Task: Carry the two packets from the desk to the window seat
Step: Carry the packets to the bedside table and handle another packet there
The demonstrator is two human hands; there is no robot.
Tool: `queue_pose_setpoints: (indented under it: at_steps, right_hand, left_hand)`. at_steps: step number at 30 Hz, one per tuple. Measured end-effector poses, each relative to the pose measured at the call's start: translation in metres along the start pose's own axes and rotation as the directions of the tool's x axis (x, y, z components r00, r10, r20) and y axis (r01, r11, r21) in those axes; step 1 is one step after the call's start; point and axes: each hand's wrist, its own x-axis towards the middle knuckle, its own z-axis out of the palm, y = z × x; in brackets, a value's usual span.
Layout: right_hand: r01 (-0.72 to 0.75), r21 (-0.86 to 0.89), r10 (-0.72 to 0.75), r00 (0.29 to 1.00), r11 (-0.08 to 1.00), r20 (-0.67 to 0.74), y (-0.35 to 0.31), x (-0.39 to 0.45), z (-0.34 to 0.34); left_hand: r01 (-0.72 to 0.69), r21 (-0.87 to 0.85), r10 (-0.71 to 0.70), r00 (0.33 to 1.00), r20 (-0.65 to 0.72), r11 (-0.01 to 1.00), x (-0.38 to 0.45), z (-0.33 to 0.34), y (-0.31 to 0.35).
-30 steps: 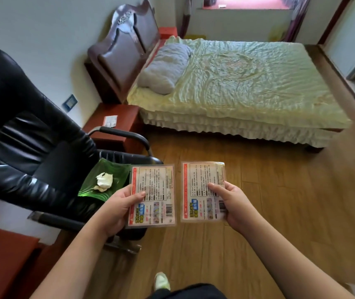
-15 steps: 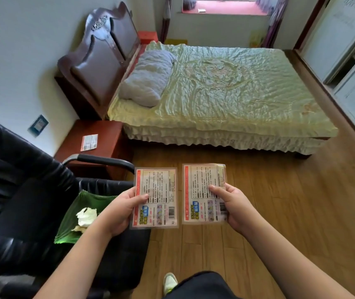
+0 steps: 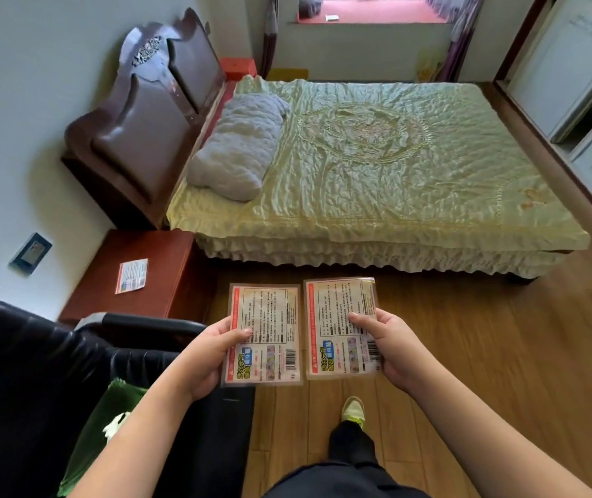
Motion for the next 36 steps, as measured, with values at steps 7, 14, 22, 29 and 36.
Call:
queue_pose_setpoints:
  at_steps: [7, 14, 22, 29, 36]
  right_hand:
    - [-0.057, -0.029, 0.059, 0.995, 0.998, 0.076, -0.054, 0.092, -0.032]
    - [-0.113, -0.027, 0.116, 0.985, 0.993, 0.125, -0.109, 0.171, -0.044]
    - [-0.170, -0.090, 0.186, 0.957, 0.981, 0.223, -0.140, 0.255, -0.004]
    - [-0.182, -0.216, 0.246, 0.916, 0.959, 0.318, -0.158, 0.336, 0.079]
    - [-0.177, -0.326, 0.297, 0.882, 0.929, 0.366, -0.180, 0.402, 0.181]
  left_hand:
    - [-0.014, 0.068, 0.021, 0.994, -0.104, 0.998, 0.075, 0.033, 0.053]
    - [-0.044, 0.024, 0.048, 0.981, -0.189, 0.999, 0.128, 0.049, 0.095]
    - [-0.110, -0.115, 0.072, 0.953, -0.294, 0.987, 0.162, 0.013, 0.121]
    - [-0.165, -0.205, 0.072, 0.916, -0.396, 0.965, 0.186, -0.068, 0.145]
    - [-0.202, -0.275, 0.062, 0.894, -0.444, 0.940, 0.201, -0.142, 0.183]
